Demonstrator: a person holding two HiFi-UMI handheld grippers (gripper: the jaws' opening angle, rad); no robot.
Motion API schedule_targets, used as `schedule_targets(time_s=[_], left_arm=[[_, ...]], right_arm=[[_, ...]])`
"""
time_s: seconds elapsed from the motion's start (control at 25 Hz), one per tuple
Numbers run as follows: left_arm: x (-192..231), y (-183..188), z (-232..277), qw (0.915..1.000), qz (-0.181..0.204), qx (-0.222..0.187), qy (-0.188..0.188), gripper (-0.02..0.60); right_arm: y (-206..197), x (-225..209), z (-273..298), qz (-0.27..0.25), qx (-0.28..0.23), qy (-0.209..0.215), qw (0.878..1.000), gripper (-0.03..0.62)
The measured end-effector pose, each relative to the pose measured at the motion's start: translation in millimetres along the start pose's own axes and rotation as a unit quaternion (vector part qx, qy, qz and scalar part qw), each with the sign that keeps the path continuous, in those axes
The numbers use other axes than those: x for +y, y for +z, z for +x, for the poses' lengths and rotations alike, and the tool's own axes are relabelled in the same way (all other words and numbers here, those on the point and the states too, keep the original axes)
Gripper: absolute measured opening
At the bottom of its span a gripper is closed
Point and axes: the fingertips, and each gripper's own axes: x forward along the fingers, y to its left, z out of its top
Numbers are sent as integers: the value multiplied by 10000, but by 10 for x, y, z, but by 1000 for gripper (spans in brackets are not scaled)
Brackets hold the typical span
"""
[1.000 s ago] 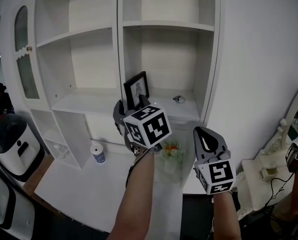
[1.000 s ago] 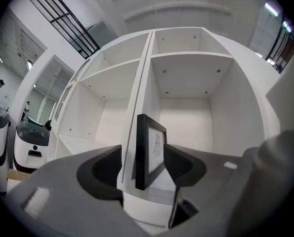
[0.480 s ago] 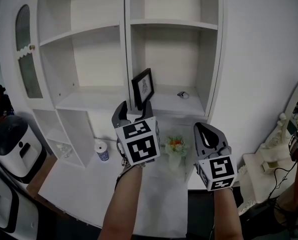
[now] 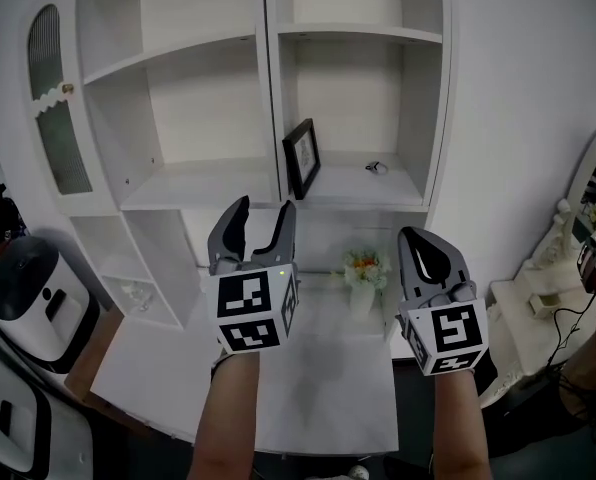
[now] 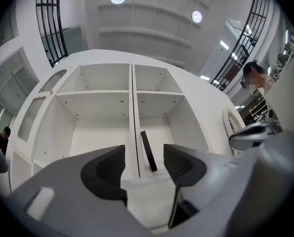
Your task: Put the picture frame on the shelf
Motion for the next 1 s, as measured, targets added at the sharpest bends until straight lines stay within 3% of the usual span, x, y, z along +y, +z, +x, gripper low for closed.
schedule_targets(time_s=[0.2,0.36,0.48,0.6,0.68,1.0], left_arm=[[-18,-17,-236,9980,417,-322,-336,247],[-83,-34,-397,9953,496,-528,-648,236],[-59,-44,-516,9946,502,-681,-605,186],[-80,-53,-644,9931,635,-827,-530,61],[-139,-80,-714,9932,712,-785,-485,11],[-293,-100,-942,9950,505,-735,-445,11]], right_arm=[[167,118,-112,-142,-84,-159,9997,9],[246,175,-203,-218,-156,-259,9993,9],[248,215,-261,-232,-184,-270,9992,9],[215,243,-328,-228,-190,-249,9992,9],[201,224,-379,-213,-204,-281,9992,9],[113,220,-575,-121,-128,-171,9997,9]])
